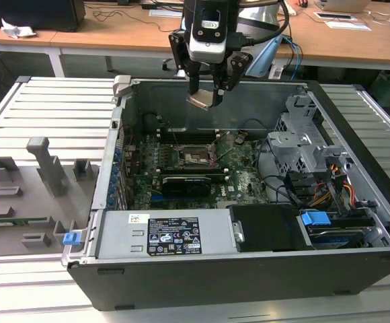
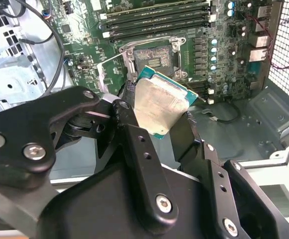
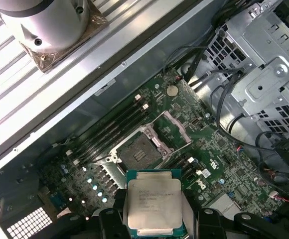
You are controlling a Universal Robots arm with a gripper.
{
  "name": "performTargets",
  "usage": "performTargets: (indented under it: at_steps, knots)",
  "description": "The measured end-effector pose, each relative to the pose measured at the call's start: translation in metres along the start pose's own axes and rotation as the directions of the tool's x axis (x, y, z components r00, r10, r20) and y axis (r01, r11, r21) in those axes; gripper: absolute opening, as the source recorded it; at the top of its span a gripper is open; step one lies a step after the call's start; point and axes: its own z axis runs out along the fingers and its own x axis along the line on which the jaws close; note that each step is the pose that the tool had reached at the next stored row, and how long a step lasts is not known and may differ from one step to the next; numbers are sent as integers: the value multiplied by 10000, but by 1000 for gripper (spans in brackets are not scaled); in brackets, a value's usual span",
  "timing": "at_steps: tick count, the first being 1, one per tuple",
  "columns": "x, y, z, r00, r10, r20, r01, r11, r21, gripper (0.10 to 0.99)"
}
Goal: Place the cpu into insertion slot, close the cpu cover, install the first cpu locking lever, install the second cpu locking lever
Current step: 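Place the cpu into insertion slot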
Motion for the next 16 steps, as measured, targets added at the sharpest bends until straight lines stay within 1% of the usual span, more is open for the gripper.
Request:
performTargets:
  at_steps: [7,11,13,15,16]
  knots:
    - [0,0,0,9990,435,39,-435,9991,-9,525]
    - [0,0,3,9972,739,65,-739,9973,-18,525]
    - [0,0,6,9945,1045,93,-1045,9945,-26,525]
    - [0,-1,10,9904,1376,123,-1376,9905,-34,525]
    - [0,-1,12,9865,1631,145,-1630,9866,-43,525]
